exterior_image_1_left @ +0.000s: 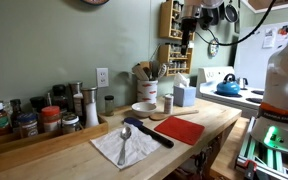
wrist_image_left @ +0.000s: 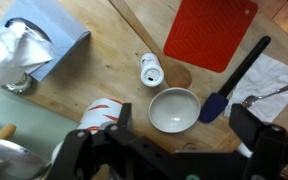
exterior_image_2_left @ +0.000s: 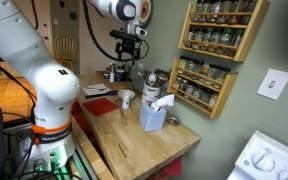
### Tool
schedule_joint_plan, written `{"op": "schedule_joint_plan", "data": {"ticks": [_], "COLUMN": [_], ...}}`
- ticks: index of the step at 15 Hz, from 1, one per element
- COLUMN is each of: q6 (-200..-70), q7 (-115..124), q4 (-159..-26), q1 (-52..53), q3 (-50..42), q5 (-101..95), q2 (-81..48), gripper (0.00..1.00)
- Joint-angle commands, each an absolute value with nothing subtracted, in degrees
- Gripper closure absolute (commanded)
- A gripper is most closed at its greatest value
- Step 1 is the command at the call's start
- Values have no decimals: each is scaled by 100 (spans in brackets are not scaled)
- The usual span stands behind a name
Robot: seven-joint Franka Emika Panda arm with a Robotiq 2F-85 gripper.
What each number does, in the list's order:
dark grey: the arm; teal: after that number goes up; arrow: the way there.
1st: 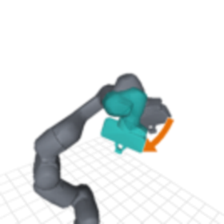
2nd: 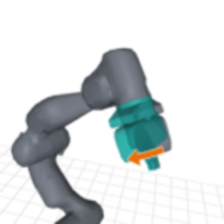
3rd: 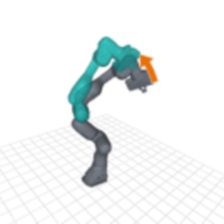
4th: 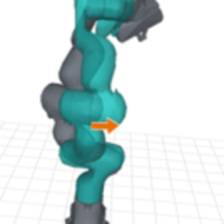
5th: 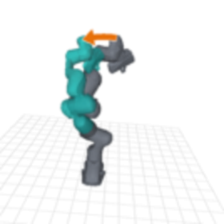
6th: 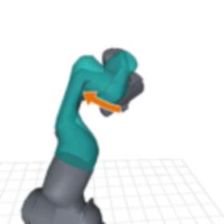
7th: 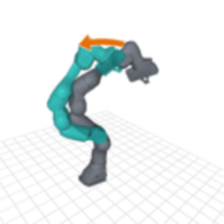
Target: Use the bottle to push the bowl to the left then put some contents of the bottle in the bowl
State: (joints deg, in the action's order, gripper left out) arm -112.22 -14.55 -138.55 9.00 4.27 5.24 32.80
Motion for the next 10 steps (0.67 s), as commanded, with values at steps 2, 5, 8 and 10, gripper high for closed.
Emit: {"op": "schedule_joint_plan", "data": {"ticks": [2,5,8,10], "q6": [-12649,-13452,-13952,-14156], "q7": [-1532,-1888,-1966,-1936], "q4": [-15367,-16047,-15883,-15874], "q1": [1219,1424,1488,1528], "q3": [382,308,125,40], "q5": [877,779,776,831], "q2": [3993,4097,3614,3475], "gripper": [0,0,0,0]}}
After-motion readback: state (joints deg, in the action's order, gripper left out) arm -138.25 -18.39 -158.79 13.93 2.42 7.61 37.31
